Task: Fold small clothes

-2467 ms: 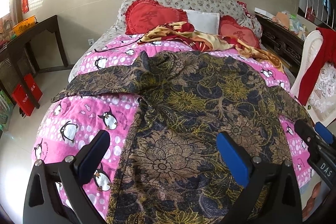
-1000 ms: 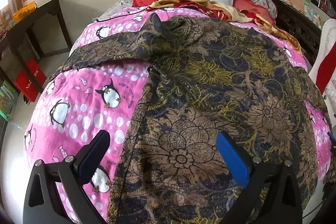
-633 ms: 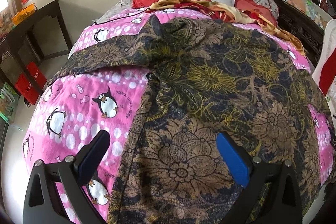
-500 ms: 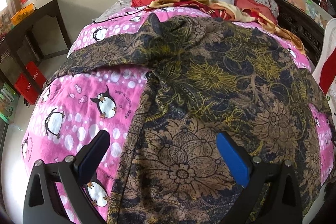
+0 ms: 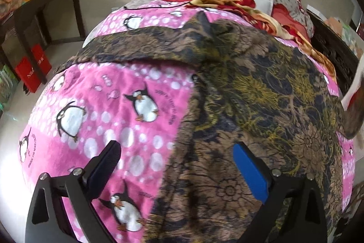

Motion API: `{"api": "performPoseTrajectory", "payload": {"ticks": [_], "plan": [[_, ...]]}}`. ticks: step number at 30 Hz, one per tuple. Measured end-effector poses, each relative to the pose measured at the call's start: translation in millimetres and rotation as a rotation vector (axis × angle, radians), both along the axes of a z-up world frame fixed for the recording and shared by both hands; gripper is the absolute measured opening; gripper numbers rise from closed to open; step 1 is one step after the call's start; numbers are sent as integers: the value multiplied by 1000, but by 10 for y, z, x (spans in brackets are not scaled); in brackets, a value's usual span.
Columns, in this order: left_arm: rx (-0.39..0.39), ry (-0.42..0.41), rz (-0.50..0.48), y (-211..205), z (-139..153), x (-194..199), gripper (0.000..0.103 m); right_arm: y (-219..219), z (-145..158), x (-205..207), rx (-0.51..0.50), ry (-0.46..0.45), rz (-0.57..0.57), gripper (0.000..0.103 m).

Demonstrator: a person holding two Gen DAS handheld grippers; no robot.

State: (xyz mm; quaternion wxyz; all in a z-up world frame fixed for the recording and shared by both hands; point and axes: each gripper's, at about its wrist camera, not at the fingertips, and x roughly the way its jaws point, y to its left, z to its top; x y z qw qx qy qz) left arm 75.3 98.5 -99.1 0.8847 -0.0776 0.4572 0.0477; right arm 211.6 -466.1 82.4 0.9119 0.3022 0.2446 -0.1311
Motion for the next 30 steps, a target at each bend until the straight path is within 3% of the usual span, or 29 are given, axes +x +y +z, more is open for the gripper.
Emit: {"api": "performPoseTrajectory", "payload": {"ticks": [4,8,10,12,13,15,19,22,24,27,30], "plan": [[-8,-12,35,231,6,-56,101,1408,295,399,-26,-104,300,0],[-18,-15,69,438,3,-72,101,2559,-77,637,-31,-72,528,0],[-23,-20,76,485,24,-43,101,2955,-478,770,-30,20,626,49],[-26,-29,67,490,74,0,101,3242,-1048,877,-23,167,693,57],[-24,-42,52,467,117,32,101,3247,-1233,890,8,222,687,57],[-20,-62,25,397,179,108,101,3063,-1376,792,123,215,661,58],[-103,-77,-54,134,294,402,101,2623,-1237,583,175,172,661,58],[-192,-64,-127,-247,315,762,101,2081,-1161,452,287,136,577,59],[-203,-39,-168,-523,276,979,101,1802,-1201,400,346,140,521,59],[-102,-10,-242,-987,156,1229,100,1581,-1195,329,277,200,462,59],[49,-7,-303,-1311,12,1340,99,1481,-1167,314,181,264,407,59]]}}
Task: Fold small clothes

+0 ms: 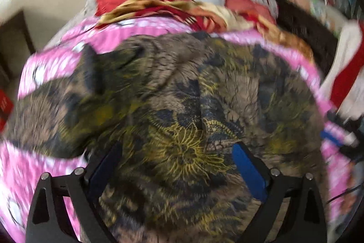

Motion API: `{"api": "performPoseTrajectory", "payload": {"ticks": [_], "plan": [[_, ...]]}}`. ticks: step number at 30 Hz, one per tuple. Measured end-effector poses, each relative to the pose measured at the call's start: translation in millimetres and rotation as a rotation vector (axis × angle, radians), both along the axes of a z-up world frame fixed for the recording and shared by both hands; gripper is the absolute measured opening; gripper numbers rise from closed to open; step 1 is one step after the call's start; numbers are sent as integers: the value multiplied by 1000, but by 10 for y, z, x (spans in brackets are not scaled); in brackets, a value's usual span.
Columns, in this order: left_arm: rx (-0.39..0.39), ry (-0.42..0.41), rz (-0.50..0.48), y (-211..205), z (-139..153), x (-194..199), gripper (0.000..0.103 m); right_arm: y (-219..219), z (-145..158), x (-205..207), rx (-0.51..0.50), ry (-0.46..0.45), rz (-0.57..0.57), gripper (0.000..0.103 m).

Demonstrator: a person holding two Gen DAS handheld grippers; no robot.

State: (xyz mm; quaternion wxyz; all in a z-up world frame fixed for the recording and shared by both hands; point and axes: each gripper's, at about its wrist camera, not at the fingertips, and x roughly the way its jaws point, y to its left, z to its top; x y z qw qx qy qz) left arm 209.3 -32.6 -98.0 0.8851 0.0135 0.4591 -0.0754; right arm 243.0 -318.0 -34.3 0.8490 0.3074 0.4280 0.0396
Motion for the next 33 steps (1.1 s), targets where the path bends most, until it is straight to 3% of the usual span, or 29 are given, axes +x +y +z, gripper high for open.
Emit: {"api": "performPoseTrajectory", "payload": {"ticks": [3,10,16,21,24,28,29,33], "plan": [[82,-7,-29,-152,-109,33,97,-123,19,-9,-95,28,-44,59],[168,-60,-49,-372,-86,60,97,-216,-18,-50,-218,50,-62,59],[235,-98,-74,-581,-58,74,97,-181,-41,24,-278,56,-61,59],[346,-122,-86,-735,-152,141,94,-222,-112,68,-292,81,-69,59],[394,-112,-76,-746,-235,236,84,-225,-153,88,-308,93,-72,59],[398,-74,-6,-563,-283,387,49,-240,-214,100,-314,111,-70,59],[391,-62,36,-453,-279,434,41,-248,-226,104,-317,115,-70,59],[280,-23,301,273,-196,492,34,-282,-249,109,-321,121,-74,59]]}}
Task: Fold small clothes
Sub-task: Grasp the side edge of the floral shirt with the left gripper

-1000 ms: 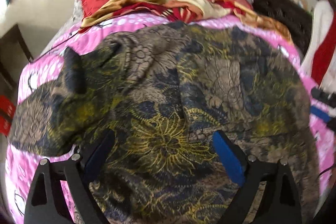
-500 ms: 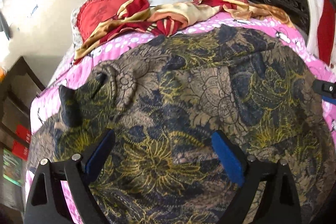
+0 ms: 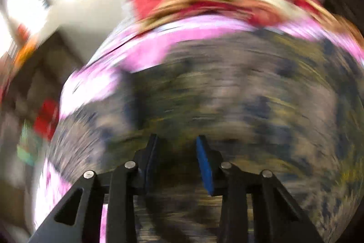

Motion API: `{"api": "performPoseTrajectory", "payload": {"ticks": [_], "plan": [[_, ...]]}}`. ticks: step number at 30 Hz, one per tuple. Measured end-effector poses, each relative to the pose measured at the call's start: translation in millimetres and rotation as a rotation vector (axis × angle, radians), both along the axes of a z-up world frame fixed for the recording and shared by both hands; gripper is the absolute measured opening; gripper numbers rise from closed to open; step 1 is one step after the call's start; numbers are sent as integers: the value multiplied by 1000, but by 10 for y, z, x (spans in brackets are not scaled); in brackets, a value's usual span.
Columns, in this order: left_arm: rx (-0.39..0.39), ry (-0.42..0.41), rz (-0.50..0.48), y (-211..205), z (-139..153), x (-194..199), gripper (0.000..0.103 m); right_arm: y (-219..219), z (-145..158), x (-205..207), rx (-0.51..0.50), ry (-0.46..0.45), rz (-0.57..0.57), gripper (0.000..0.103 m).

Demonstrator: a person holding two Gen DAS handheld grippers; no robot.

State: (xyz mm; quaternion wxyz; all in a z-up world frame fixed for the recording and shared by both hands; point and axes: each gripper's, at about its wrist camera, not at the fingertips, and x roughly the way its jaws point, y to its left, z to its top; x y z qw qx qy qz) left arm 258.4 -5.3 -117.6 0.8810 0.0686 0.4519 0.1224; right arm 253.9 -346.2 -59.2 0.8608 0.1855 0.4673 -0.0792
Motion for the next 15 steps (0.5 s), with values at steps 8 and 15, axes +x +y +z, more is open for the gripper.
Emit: {"api": "performPoseTrajectory", "payload": {"ticks": [8,15], "plan": [[56,-114,-273,-586,237,-472,65,-29,-13,-20,28,-13,-15,59],[226,-28,-580,-1452,-98,-590,74,-42,24,-79,63,-32,-7,59]]}}
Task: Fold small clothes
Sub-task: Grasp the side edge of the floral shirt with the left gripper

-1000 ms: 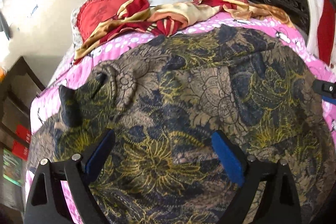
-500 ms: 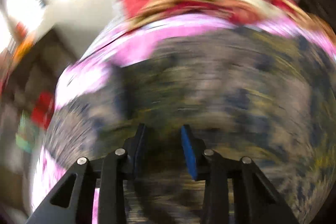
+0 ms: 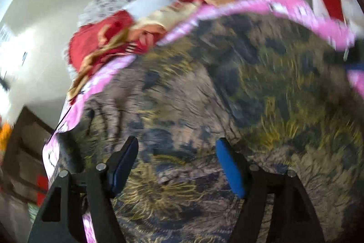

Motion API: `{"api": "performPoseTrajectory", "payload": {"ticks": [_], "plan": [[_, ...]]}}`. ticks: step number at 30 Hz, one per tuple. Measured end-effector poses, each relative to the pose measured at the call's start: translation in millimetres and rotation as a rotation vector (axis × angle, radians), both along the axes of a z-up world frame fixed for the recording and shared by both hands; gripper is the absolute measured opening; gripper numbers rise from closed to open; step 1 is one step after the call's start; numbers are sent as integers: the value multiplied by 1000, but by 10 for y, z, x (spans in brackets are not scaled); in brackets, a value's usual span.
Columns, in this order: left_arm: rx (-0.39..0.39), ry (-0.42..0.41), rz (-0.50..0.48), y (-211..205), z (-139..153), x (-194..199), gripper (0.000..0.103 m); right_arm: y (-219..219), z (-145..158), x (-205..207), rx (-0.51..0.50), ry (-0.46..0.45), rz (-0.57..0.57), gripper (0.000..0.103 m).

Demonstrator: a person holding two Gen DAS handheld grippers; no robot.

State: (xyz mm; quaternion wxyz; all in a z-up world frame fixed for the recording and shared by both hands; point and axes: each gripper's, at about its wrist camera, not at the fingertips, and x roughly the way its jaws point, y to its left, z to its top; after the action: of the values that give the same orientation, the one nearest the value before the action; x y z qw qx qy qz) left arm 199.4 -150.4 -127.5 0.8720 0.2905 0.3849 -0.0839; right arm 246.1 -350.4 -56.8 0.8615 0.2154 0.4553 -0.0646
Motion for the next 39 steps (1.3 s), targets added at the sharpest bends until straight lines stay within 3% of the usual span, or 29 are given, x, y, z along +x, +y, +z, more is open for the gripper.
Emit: {"api": "performPoseTrajectory", "payload": {"ticks": [1,2,5,11,13,15,18,20,22,24,26,27,29,34,39], "plan": [[26,6,-4,-8,-52,42,68,-14,10,-11,7,-5,0,59],[30,10,-2,-7,-77,73,55,-28,21,-26,12,-12,-2,59],[-31,47,64,173,-26,272,29,-66,27,-44,28,-23,-1,59],[-220,54,267,746,138,459,9,-101,-51,-32,35,-13,-4,59],[-294,59,386,1058,144,503,9,-112,-66,-31,34,-11,-8,59],[-352,62,426,1230,148,474,9,-127,-68,-29,34,-9,-7,59],[-307,42,293,980,227,300,17,-133,-55,-31,39,-16,-12,59],[-255,29,180,636,272,202,51,-123,-58,-26,42,-20,-17,59],[-184,5,95,297,259,133,58,-96,-62,-29,45,-23,-13,59],[-97,39,29,7,115,139,58,-72,-61,-40,44,-25,-7,59],[-47,79,30,-109,-56,177,54,-77,-50,-54,51,-29,-4,59],[-78,94,52,-65,-82,226,49,-88,-46,-61,58,-30,-8,59],[-148,120,104,76,-37,308,3,-117,-42,-74,75,-35,-9,59],[-341,89,354,924,206,539,3,-165,-86,-89,70,-28,-3,59],[-459,64,625,1848,216,580,4,-255,-145,-89,56,-4,-27,59]]}}
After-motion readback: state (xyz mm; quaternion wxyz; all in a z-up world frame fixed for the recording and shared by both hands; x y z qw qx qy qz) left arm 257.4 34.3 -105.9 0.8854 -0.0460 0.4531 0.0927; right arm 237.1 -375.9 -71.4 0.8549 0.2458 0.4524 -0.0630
